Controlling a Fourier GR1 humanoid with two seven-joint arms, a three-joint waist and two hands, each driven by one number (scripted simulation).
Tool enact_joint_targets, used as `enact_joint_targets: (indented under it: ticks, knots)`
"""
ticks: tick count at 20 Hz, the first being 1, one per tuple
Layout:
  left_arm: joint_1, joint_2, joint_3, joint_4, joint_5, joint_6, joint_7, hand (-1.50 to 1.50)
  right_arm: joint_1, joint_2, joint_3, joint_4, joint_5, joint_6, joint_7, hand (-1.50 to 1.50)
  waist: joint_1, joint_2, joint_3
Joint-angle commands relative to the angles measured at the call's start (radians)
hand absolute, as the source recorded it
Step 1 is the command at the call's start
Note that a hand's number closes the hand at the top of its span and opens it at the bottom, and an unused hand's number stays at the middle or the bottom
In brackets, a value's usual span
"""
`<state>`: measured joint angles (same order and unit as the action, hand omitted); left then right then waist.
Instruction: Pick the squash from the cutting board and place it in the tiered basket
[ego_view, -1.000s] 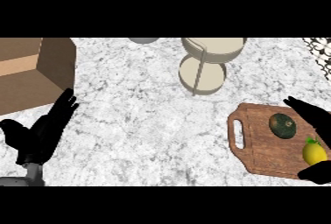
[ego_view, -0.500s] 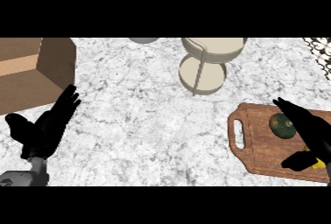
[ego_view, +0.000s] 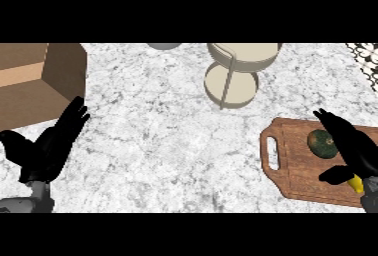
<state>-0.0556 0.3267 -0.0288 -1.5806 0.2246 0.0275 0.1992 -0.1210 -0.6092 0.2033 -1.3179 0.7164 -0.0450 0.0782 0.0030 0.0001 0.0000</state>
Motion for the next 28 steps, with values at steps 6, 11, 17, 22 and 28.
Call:
enact_joint_targets:
  ticks: [6, 11, 17, 22, 28]
  knots:
    - [0.009, -0.036, 0.030, 0.012, -0.035, -0.021, -0.007, 0.00, -0.002, 0.029, -0.035, 0.151, 0.049, 0.087, -0.107, 1.50, 0.001, 0.001, 0.000]
    - [0.001, -0.035, 0.054, 0.055, -0.039, -0.054, -0.033, 0.00, -0.042, 0.033, 0.023, 0.144, 0.173, 0.102, -0.098, 1.50, 0.000, 0.001, 0.000]
    - [0.003, -0.089, 0.012, 0.023, -0.098, -0.023, -0.010, 0.00, -0.047, 0.042, -0.020, 0.177, 0.232, 0.013, -0.175, 1.50, -0.003, 0.000, 0.000]
    - [-0.020, -0.062, 0.048, 0.021, -0.066, -0.055, 0.030, 0.00, -0.150, 0.023, -0.122, 0.350, 0.207, -0.103, -0.319, 1.50, 0.006, 0.003, 0.001]
    - [-0.032, -0.071, 0.023, -0.019, -0.073, -0.054, 0.049, 0.00, -0.371, -0.135, -0.278, 0.674, 0.119, -0.109, -0.574, 1.50, 0.044, 0.014, 0.005]
